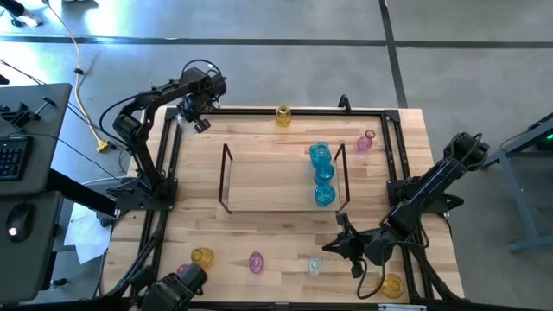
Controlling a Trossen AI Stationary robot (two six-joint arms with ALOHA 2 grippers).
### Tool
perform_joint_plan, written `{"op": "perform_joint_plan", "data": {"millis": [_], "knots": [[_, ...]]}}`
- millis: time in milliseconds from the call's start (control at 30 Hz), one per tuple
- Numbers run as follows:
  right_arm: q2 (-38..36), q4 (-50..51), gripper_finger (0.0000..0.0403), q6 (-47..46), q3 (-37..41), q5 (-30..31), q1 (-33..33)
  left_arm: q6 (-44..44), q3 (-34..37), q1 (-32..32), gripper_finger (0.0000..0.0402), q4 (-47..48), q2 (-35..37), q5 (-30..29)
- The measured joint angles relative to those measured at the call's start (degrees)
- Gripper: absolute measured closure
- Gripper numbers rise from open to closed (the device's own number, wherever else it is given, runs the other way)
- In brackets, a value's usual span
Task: Sort vases onto shelf
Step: Put the top transparent vase on the shelf
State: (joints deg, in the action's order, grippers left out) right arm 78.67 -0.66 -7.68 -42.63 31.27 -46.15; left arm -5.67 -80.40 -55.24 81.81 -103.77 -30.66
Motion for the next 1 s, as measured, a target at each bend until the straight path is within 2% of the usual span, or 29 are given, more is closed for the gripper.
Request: {"op": "perform_joint_plan", "data": {"millis": [167, 367, 533, 700, 1000], "knots": [[0.0, 0.0, 0.0403, 0.0, 0.0, 0.0, 0.0, -1.4, 0.2, 1.2, 0.0386, -1.0, 1.3, -2.5], [0.0, 0.0, 0.0403, 0.0, 0.0, 0.0, 0.0, -2.5, 0.0, 2.7, 0.0391, 0.0, 6.3, -2.4], [0.0, 0.0, 0.0403, 0.0, 0.0, 0.0, 0.0, -1.9, -3.0, 4.4, 0.0391, 3.2, 10.9, -1.3], [0.0, 0.0, 0.0403, 0.2, 0.0, 0.0, 0.0, -0.4, -9.4, 8.3, 0.0391, 7.3, 15.3, -0.3], [0.0, 0.0, 0.0403, 0.2, 0.0, 0.0, 0.0, 1.5, -27.0, 19.8, 0.0391, 8.2, 19.1, 7.4]]}}
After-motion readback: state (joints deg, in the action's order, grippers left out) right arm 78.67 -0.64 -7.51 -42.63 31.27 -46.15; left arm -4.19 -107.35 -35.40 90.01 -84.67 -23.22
